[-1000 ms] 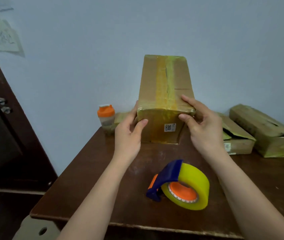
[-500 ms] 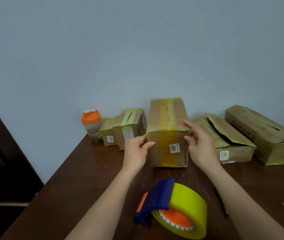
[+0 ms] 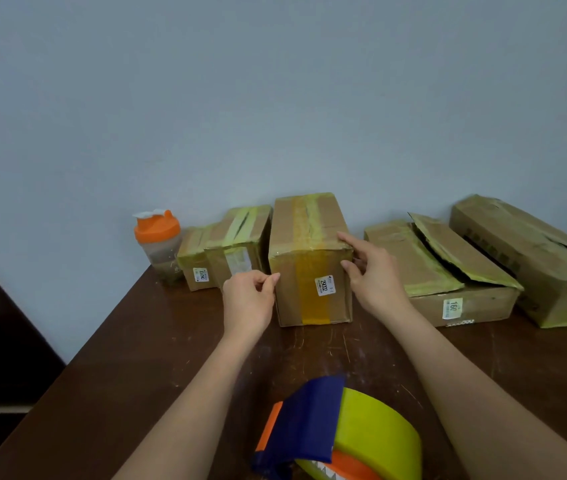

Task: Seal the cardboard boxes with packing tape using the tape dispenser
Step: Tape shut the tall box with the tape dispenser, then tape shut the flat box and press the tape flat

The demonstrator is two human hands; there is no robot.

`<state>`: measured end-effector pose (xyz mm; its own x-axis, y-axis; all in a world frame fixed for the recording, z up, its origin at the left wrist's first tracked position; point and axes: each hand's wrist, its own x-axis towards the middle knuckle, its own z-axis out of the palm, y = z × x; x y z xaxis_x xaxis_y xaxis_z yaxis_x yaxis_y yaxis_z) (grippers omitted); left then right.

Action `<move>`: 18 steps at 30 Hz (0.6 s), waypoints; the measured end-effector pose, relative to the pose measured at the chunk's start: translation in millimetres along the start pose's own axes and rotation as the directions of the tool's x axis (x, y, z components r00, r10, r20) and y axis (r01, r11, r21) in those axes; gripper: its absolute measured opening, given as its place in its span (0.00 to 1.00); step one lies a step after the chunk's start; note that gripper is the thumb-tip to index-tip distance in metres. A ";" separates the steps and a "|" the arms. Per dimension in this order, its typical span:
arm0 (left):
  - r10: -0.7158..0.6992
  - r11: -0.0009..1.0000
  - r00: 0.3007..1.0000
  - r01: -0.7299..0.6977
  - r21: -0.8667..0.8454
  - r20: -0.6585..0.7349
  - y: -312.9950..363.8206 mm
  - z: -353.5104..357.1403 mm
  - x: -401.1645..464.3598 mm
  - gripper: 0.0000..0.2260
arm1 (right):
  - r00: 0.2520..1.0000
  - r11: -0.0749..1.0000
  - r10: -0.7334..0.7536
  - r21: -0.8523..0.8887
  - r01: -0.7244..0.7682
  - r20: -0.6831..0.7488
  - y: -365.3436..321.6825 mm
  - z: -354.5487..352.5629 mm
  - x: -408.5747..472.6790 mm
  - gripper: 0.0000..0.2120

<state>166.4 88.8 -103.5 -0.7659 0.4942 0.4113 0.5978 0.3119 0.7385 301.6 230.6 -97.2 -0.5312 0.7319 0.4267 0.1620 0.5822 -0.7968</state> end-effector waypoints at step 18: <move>-0.050 0.967 0.998 0.054 0.249 -0.022 21.2 0.6 21.4 0.19 | 0.992 0.985 -0.023 -0.170 0.044 0.124 0.3 -14.9 11.3 0.29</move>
<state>162.9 106.6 -79.4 -0.8000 0.4601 0.3850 0.5955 0.5305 0.6033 308.0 244.3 -86.3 -0.6339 0.6689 0.3882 0.2773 0.6651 -0.6933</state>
